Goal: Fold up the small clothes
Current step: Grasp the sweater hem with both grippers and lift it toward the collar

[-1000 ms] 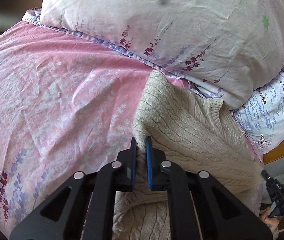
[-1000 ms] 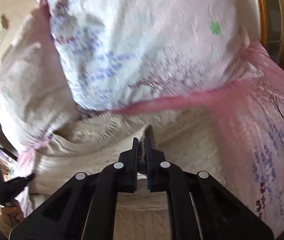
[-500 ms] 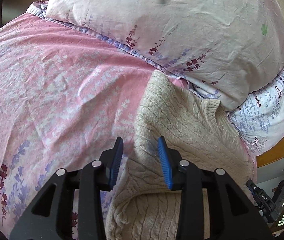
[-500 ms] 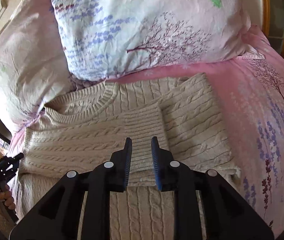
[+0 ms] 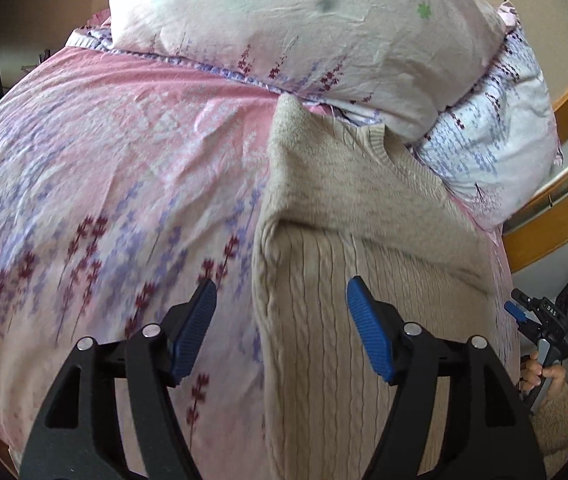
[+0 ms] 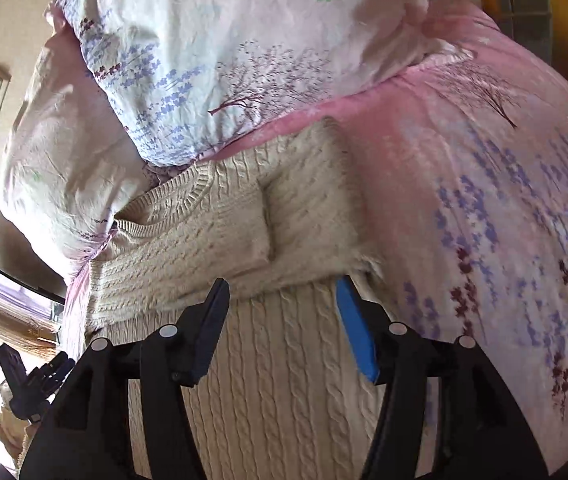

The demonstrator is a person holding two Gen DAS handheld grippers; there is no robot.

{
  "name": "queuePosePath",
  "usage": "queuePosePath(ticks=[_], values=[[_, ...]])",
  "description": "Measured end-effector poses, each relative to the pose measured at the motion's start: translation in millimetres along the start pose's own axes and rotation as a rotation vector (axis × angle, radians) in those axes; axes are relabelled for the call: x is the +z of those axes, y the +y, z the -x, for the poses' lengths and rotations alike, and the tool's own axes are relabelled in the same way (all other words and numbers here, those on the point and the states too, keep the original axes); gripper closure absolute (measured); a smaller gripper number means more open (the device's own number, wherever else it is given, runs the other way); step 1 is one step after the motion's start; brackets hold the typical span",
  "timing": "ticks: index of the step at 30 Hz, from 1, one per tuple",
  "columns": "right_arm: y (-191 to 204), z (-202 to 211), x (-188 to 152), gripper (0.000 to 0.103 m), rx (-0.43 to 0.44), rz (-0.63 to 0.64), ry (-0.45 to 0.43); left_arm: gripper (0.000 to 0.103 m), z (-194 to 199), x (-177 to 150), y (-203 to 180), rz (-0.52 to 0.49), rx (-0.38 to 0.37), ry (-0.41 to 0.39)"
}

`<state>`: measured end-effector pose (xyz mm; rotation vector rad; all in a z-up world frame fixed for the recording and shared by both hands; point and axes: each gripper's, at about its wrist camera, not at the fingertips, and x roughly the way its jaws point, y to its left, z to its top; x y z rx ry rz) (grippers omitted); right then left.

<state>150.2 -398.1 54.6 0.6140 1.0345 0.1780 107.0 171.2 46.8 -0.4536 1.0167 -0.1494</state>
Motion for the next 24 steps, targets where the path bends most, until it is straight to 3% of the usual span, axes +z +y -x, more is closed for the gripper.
queuePosePath(ticks=[9,13,19,24], values=[[-52.9,22.6,-49.5,0.048,0.078,-0.086,0.135,0.043,22.3,-73.7,4.9,0.054,-0.081,0.093],[-57.2,21.5,-68.9,0.053,0.097,-0.086,0.183,0.047,17.9,-88.1,4.7,0.083,-0.119,0.123],[-60.6,22.4,-96.8,0.059,0.202,-0.12,0.241,0.053,13.4,-104.2,-0.6,0.117,-0.186,0.156],[-59.3,21.6,-125.2,0.071,0.293,-0.14,0.315,0.06,14.1,-120.1,-4.3,0.154,-0.259,0.196]])
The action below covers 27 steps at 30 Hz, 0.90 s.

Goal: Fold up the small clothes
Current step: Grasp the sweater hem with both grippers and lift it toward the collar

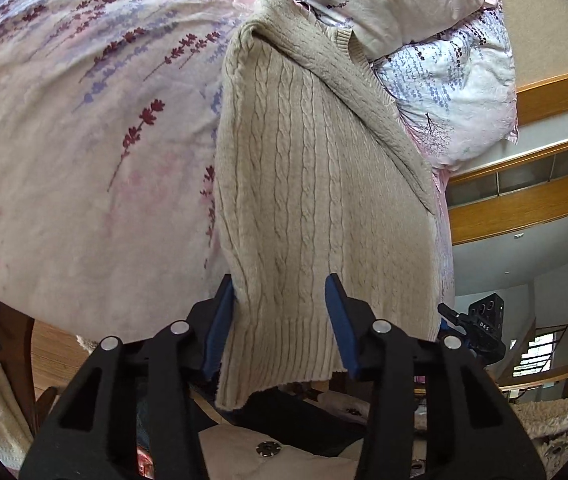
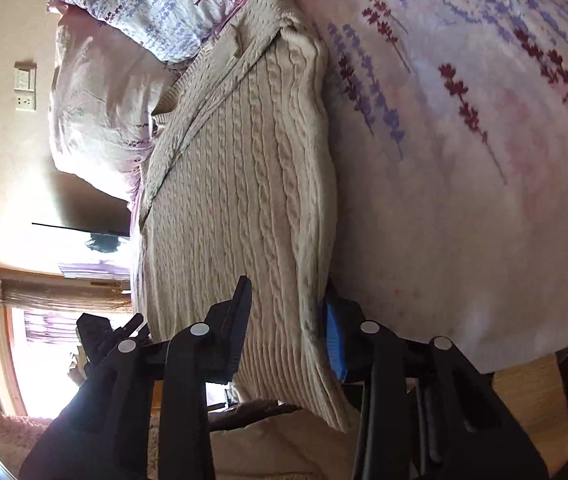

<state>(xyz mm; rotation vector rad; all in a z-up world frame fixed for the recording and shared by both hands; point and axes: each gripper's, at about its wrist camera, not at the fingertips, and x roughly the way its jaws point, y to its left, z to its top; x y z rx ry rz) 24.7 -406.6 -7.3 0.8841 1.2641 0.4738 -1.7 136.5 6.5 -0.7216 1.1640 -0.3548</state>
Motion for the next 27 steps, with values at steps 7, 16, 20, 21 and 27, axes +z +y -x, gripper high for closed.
queuePosePath(ticks=[7,16,20,21,27], values=[[7.3,-15.4,-20.2,0.078,0.047,0.024,0.076,0.065,-9.0,-16.5,-7.3,0.006,-0.056,0.076],[12.6,-23.4,-22.5,0.085,0.045,0.047,0.103,0.077,-20.8,-12.7,-4.8,0.044,-0.099,0.164],[12.3,-24.3,-25.7,0.09,0.041,0.058,0.105,0.076,-23.9,-10.7,-2.2,0.066,-0.119,0.189],[11.9,-24.5,-26.3,0.091,0.042,0.058,0.102,0.075,-24.2,-10.3,-2.5,0.067,-0.122,0.194],[12.7,-23.1,-29.5,0.096,0.024,0.089,0.075,0.093,-25.6,-6.9,-7.7,0.048,-0.088,0.204]])
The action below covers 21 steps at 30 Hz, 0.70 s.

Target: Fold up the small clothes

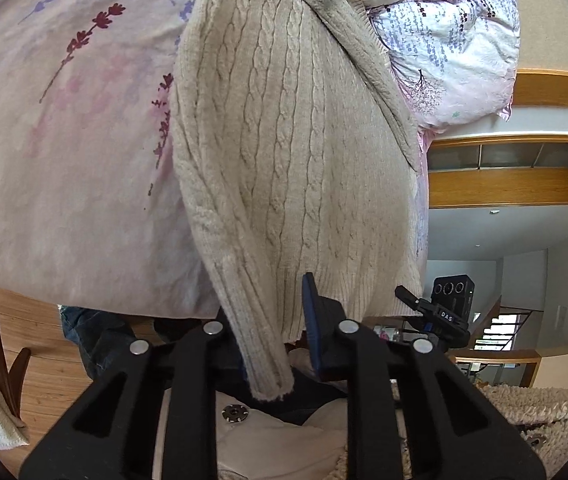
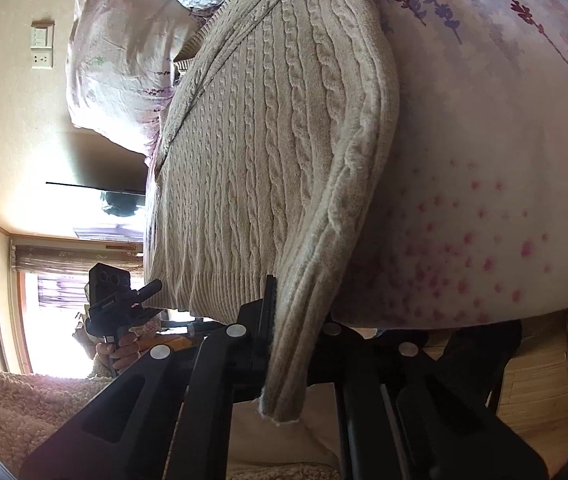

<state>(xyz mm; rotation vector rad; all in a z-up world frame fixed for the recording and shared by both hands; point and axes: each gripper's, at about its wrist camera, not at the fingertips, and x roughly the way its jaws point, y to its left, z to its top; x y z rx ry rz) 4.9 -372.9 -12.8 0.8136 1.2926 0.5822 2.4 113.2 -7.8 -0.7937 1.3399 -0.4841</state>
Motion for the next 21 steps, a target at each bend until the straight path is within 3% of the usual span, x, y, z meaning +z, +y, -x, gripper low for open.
queuePosePath(ticks=[5,9,16,21], values=[[11.2,1.7,0.2,0.096,-0.007,0.048,-0.034,0.097,5.3,2.0,-4.0,-0.017,-0.036,-0.039],[26.7,10.1,8.9,0.097,0.014,0.092,-0.098,0.097,22.5,8.9,-13.1,-0.064,-0.081,-0.121],[71.5,39.8,44.8,0.097,0.007,0.22,-0.282,0.098,61.2,40.1,-34.2,-0.118,-0.103,-0.313],[94.2,61.7,69.7,0.097,-0.014,0.27,-0.423,0.098,79.3,70.2,-53.6,-0.161,-0.092,-0.401]])
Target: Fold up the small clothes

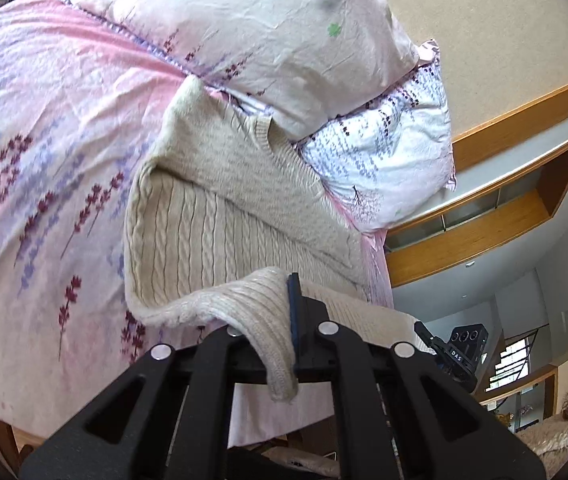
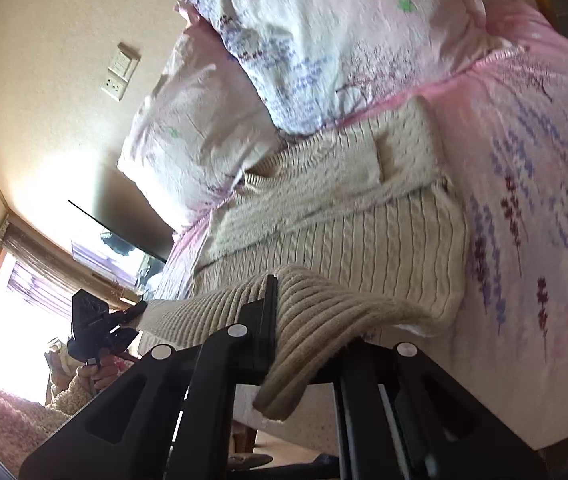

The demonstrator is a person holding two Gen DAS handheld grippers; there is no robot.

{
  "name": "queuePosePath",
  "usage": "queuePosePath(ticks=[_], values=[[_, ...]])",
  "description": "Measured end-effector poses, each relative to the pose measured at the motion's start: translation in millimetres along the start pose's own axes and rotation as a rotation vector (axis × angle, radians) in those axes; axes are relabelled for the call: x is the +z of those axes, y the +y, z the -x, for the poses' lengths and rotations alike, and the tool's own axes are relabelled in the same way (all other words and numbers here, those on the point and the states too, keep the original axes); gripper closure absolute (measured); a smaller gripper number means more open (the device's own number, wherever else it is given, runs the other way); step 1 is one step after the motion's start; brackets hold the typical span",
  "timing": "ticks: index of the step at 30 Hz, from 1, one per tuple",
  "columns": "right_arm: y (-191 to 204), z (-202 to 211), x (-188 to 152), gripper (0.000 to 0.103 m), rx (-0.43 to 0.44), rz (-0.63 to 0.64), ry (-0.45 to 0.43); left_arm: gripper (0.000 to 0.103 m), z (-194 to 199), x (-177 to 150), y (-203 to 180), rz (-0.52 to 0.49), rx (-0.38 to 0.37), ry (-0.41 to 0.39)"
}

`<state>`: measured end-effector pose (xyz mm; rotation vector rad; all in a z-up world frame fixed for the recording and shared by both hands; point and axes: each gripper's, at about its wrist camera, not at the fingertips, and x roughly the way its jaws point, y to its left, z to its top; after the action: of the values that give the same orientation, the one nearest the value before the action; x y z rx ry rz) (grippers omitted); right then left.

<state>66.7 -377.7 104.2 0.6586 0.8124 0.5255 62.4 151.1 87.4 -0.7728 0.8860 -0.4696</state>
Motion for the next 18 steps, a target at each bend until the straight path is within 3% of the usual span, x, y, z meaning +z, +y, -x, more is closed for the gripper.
queuePosePath(ticks=[10,18], values=[[17.7,-23.1,48.3,0.097,-0.089,0.102,-0.127,0.098,-30.7,70.5,-33.2,-0.105,0.059,-0.07],[17.5,-54.1,82.1,0.097,-0.13,0.144,-0.17,0.098,-66.5,114.5,-40.1,-0.134,0.13,-0.099]])
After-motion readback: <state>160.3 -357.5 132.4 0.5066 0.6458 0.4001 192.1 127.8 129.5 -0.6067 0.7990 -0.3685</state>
